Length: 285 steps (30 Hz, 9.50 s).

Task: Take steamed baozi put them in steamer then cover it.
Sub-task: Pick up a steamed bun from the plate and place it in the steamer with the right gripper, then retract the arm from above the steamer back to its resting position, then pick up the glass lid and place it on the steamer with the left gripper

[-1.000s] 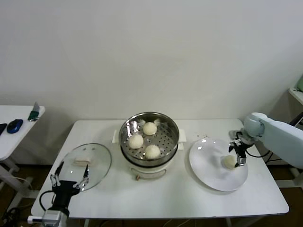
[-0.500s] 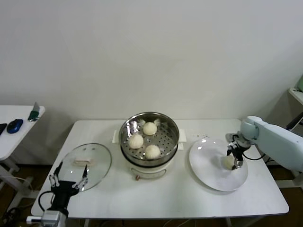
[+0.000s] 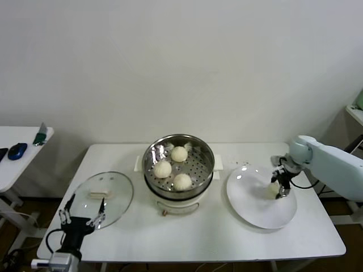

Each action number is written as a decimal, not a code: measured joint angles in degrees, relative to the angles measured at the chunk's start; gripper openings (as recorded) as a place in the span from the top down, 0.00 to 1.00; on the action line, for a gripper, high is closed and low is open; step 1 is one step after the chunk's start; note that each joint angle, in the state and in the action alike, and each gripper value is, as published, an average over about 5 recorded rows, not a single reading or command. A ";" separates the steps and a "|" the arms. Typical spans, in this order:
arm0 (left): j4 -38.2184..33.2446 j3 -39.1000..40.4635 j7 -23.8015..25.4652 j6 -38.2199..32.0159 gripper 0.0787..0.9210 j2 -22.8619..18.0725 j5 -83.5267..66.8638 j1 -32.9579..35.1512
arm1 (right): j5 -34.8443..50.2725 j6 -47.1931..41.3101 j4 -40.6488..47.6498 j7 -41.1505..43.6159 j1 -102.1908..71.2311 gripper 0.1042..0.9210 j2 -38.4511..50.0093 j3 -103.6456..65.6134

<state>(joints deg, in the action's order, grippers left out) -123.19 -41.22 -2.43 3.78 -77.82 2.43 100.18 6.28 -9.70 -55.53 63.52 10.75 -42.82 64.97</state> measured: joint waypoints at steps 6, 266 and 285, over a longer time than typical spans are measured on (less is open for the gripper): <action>-0.13 0.39 0.27 -0.05 0.12 0.36 -0.37 -0.46 | 8.56 -2.01 -3.33 -0.45 9.36 0.29 -1.25 7.30; 2.14 14.10 0.92 28.36 0.91 20.32 66.07 -19.75 | 13.32 14.85 -34.72 -50.69 -84.80 0.12 -20.32 -99.43; 5.27 39.43 14.84 38.42 0.91 15.89 73.50 -41.64 | 12.30 14.70 -32.50 -51.21 -82.39 0.12 -20.35 -98.52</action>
<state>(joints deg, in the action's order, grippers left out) -117.92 -1.79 12.41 42.20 -61.93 75.93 58.55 18.58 5.01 -88.03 12.31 -71.64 -63.17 -33.56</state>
